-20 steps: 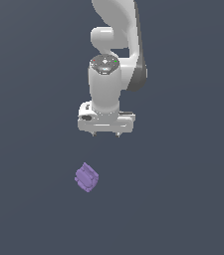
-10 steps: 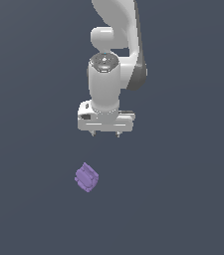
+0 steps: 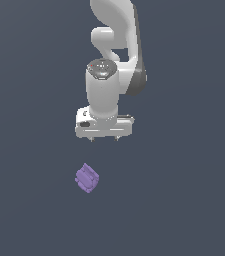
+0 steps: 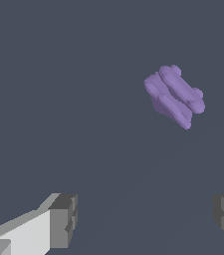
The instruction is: Pick up the object and move it to a goal position.
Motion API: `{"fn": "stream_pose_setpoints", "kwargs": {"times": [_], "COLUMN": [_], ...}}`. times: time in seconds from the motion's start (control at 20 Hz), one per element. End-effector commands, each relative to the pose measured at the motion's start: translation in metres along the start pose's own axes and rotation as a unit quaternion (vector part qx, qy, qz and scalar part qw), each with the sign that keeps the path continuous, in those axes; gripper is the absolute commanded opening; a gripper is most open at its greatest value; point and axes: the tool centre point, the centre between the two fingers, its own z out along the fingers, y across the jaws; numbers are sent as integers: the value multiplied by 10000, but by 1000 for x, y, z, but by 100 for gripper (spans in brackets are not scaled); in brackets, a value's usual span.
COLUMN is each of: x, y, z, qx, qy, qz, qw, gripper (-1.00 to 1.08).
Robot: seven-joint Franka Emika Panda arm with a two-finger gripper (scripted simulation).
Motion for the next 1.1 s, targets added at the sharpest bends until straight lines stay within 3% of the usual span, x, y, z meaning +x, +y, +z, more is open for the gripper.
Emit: {"fn": "stream_pose_setpoints", "kwargs": {"times": [0.0, 0.5, 1.05], "x": [7, 44, 78], "y": [3, 24, 51], "z": [3, 22, 48], "qx": [-4, 5, 73], "qy": [-10, -57, -81], "qz": [-213, -1376, -2654], "qw": [9998, 9905, 9641], "gripper": [100, 100, 100]}}
